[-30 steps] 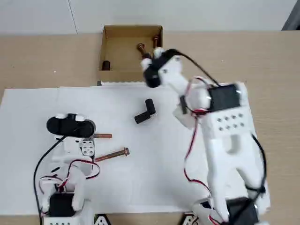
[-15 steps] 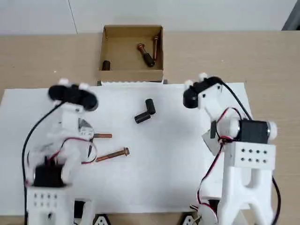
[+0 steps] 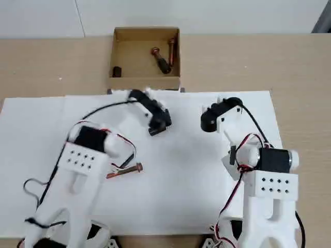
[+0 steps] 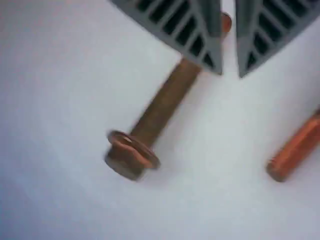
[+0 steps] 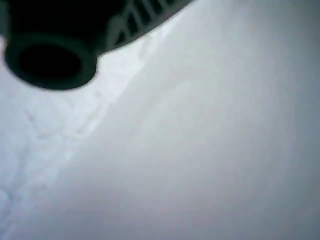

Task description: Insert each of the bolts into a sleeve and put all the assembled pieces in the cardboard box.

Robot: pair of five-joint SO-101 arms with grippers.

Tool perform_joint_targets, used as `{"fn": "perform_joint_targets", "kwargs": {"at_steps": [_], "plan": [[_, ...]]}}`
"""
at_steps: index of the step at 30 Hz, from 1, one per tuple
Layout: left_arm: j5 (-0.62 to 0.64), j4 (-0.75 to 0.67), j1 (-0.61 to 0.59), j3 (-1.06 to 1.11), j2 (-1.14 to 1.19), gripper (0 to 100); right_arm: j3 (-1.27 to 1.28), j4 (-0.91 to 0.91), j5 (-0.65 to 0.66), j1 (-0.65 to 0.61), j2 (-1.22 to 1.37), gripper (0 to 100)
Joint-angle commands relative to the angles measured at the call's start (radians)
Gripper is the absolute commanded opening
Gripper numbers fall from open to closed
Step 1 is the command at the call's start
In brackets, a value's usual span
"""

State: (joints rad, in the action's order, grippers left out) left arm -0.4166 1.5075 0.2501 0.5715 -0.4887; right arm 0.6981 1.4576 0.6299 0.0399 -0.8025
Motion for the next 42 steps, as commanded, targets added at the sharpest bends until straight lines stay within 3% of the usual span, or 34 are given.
{"fn": "perform_joint_targets", "kwargs": {"at_steps": [1, 7, 13, 33, 37, 42], "plan": [[-0.107, 0.011, 0.009, -0.045, 0.029, 1, 0.005, -0.042, 0.006, 0.01, -0.022, 0.4], [-0.247, 0.026, 0.008, -0.041, 0.123, 6, 0.006, -0.081, 0.003, 0.005, -0.015, 0.4], [-0.282, -0.005, 0.008, -0.041, 0.203, 8, 0.006, -0.084, 0.005, 0.005, -0.015, 0.4], [-0.284, -0.192, 0.014, -0.041, 0.465, 7, 0.008, -0.085, 0.008, 0.005, -0.015, 0.4], [-0.284, -0.212, 0.014, -0.041, 0.499, 0, 0.008, -0.084, 0.008, 0.005, -0.015, 0.4], [-0.279, -0.209, 0.011, -0.041, 0.502, 1, 0.008, -0.076, 0.008, 0.005, -0.022, 0.4]]}}
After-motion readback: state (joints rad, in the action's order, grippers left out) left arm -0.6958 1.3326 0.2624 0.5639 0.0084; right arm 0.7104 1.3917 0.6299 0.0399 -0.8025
